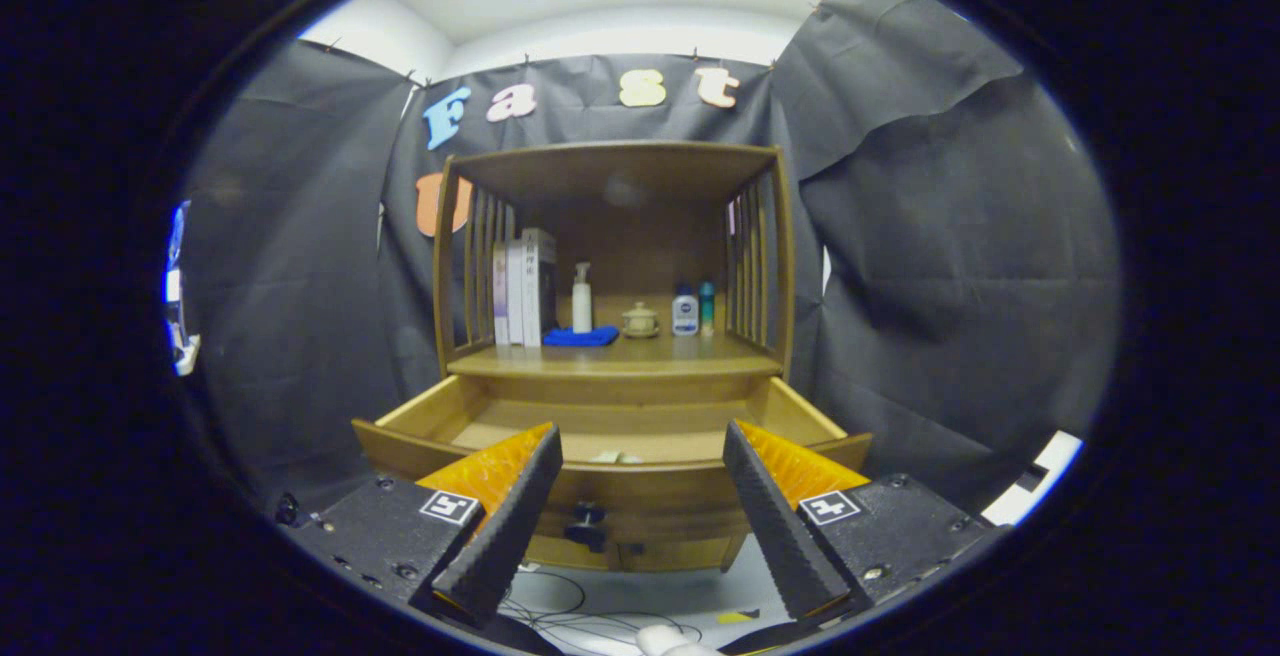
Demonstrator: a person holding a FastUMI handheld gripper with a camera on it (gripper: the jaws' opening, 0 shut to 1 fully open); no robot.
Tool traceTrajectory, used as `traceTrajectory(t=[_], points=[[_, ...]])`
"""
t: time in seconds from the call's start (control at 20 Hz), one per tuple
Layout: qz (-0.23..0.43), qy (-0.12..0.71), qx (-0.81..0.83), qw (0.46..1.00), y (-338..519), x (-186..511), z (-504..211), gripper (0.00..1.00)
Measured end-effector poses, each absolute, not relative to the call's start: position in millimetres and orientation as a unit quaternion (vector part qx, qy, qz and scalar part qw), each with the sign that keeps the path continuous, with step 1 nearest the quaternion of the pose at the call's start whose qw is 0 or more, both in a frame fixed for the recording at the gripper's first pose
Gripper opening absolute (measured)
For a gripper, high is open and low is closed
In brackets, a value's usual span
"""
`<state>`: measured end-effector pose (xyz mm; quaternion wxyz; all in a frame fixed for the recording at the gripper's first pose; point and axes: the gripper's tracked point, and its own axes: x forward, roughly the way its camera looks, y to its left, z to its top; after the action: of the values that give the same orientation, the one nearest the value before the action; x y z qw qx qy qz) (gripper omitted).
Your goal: Pull open the drawer, take out the items inside it, and place them on the countertop above the cabinet.
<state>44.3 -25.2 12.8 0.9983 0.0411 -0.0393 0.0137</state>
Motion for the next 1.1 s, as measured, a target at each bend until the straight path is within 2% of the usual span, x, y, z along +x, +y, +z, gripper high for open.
traceTrajectory(t=[0.25,0.5,0.8,1.1], points=[[0.017,-0.044,0.063,0.997,-35,46,72,1.0],[0.021,-0.022,0.049,0.998,-29,94,129,1.0],[0.044,0.082,0.038,0.995,9,191,148,1.0],[0.044,0.257,0.041,0.965,42,273,82,1.0]])
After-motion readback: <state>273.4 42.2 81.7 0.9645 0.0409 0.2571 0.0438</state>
